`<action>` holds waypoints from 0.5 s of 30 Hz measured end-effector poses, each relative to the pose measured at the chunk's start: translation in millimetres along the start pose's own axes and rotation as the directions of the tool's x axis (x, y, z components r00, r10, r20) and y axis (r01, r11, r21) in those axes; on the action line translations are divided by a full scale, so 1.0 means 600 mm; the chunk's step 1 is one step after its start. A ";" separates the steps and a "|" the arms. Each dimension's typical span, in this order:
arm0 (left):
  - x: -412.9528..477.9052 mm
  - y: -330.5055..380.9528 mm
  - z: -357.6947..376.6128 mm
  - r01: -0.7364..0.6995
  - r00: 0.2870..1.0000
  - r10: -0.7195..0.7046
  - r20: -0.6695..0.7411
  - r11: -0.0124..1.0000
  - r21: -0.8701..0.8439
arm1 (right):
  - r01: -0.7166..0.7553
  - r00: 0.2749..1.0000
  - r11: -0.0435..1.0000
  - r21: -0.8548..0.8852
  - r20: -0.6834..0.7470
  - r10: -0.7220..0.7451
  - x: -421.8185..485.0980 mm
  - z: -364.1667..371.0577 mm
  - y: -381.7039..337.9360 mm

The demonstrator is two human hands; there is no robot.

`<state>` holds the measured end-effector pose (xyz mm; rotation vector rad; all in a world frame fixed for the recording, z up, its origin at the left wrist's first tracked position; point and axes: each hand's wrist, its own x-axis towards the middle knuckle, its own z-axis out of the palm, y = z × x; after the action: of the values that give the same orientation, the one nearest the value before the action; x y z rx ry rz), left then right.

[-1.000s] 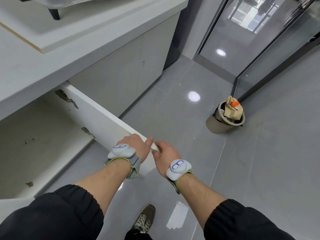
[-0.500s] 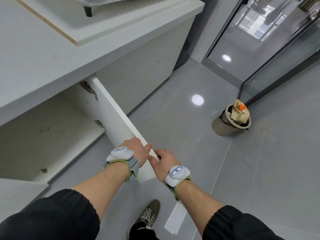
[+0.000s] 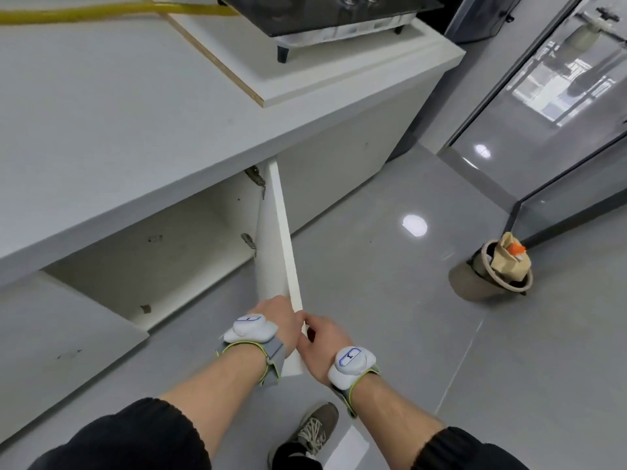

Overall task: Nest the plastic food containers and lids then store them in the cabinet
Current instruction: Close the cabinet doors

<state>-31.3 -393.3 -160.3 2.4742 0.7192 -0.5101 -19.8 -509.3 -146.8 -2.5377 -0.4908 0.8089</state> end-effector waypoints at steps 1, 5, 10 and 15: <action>-0.006 -0.009 -0.006 0.018 1.000 -0.018 -0.001 1.000 0.011 | 0.008 1.000 1.000 0.019 0.019 -0.008 -0.001 0.009 -0.009; -0.030 -0.062 -0.033 0.118 0.992 -0.118 -0.038 0.993 0.014 | 0.049 0.994 0.995 0.085 0.098 -0.058 -0.001 0.052 -0.059; -0.040 -0.135 -0.060 0.210 0.973 -0.211 -0.090 0.977 -0.018 | 0.095 0.981 0.988 0.123 0.156 -0.114 0.006 0.105 -0.124; -0.048 -0.220 -0.071 0.195 0.969 -0.213 -0.123 0.971 -0.141 | 0.106 0.971 0.991 0.087 0.204 -0.122 0.024 0.139 -0.179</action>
<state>-121.4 -284.1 -160.4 2.3447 1.0372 -0.3573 -81.0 -387.8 -161.4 -2.3437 -0.6542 1.0355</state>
